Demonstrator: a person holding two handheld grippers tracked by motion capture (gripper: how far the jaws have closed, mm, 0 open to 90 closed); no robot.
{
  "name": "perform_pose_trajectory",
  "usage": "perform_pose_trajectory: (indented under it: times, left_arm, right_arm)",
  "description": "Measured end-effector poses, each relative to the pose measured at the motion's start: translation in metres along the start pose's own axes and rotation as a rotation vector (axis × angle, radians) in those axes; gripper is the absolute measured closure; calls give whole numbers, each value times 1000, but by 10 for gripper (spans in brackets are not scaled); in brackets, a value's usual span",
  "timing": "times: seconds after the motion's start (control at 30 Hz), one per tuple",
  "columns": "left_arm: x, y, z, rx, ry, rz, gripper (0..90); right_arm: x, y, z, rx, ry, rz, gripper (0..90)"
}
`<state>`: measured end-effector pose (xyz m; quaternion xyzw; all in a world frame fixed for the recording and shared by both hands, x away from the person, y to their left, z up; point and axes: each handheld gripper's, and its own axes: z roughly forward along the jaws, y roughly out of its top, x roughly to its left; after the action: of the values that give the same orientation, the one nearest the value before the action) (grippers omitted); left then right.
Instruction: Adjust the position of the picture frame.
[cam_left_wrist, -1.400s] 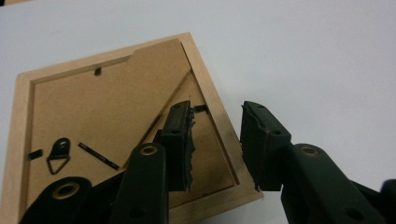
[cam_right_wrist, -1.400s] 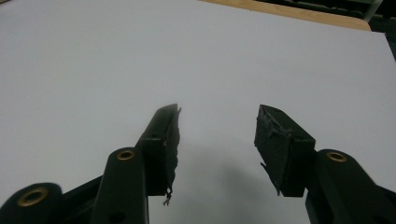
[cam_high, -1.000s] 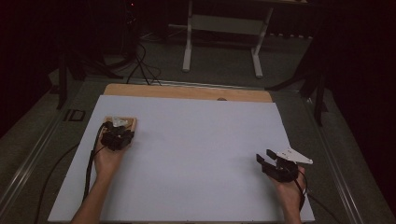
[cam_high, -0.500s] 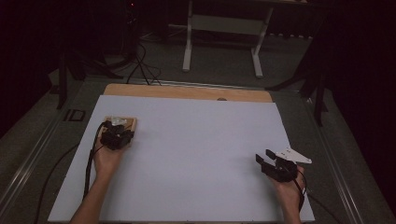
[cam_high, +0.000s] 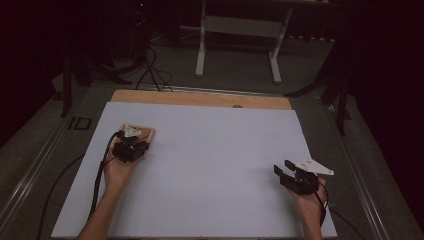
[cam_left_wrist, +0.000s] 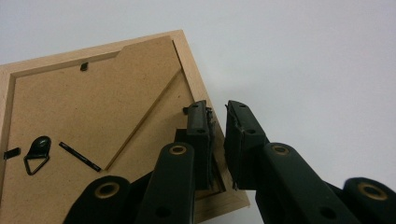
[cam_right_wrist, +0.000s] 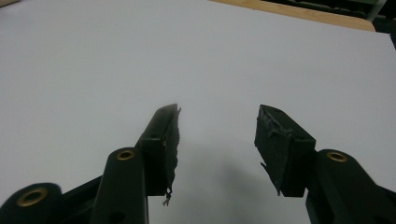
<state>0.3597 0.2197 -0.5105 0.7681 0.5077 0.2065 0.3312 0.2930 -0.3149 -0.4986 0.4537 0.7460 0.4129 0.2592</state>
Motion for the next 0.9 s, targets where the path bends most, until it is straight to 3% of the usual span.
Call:
perform_pose_trajectory:
  times: [0.43, 0.47, 0.7, 0.9]
  left_arm:
    - [-17, 0, 1, -3, -64, 93, 806]
    - [-20, 0, 0, -1, -77, 116, 806]
    - [-28, -2, -2, -1, -104, 159, 807]
    - [-37, -4, -5, 8, -143, 220, 807]
  right_arm:
    - [-1, 0, -1, -5, -1, 0, 491]
    - [-1, 0, -1, -5, 0, -1, 490]
    - [-1, 0, -1, -5, 0, -2, 490]
    - [-2, 0, -2, -9, 0, -1, 490]
